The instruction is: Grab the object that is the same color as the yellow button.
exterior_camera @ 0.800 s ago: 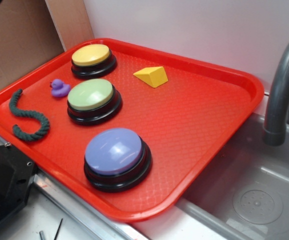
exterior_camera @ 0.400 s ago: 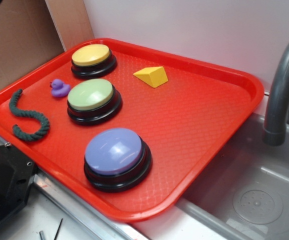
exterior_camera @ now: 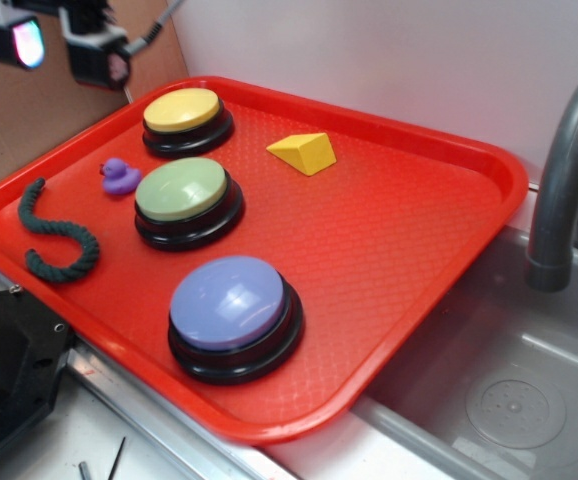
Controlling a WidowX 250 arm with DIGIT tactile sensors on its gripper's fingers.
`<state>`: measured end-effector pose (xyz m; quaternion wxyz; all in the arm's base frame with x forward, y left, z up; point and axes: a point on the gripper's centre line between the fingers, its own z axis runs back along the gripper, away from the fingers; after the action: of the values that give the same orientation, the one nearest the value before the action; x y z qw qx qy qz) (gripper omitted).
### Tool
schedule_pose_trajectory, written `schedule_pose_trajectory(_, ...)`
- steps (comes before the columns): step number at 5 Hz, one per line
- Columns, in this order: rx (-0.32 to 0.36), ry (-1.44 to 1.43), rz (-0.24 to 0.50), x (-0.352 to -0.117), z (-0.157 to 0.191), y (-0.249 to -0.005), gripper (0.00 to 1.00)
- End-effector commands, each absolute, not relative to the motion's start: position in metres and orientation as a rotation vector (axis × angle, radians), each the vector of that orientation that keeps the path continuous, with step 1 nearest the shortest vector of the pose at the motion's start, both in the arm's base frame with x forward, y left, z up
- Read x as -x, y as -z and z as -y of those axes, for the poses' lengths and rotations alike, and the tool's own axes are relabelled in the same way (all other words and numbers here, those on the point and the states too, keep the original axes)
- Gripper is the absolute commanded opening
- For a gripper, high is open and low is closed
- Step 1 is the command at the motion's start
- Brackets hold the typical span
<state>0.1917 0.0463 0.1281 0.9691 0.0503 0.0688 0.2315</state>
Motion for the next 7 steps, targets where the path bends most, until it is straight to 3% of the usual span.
schedule_pose_trajectory(1, 0.169, -0.965, -0.028, -0.230, -0.044, -0.161, 1.00)
schedule_pose_trajectory(4, 0.169, -0.965, -0.028, -0.230, -0.044, -0.161, 1.00)
schedule_pose_trajectory(5, 0.132, -0.913, 0.166, -0.252, -0.021, -0.149, 1.00)
schedule_pose_trajectory(6, 0.141, -0.862, 0.257, -0.270, -0.005, -0.139, 1.00)
schedule_pose_trajectory(7, 0.121, -0.854, 0.230, -0.292, 0.001, -0.119, 1.00)
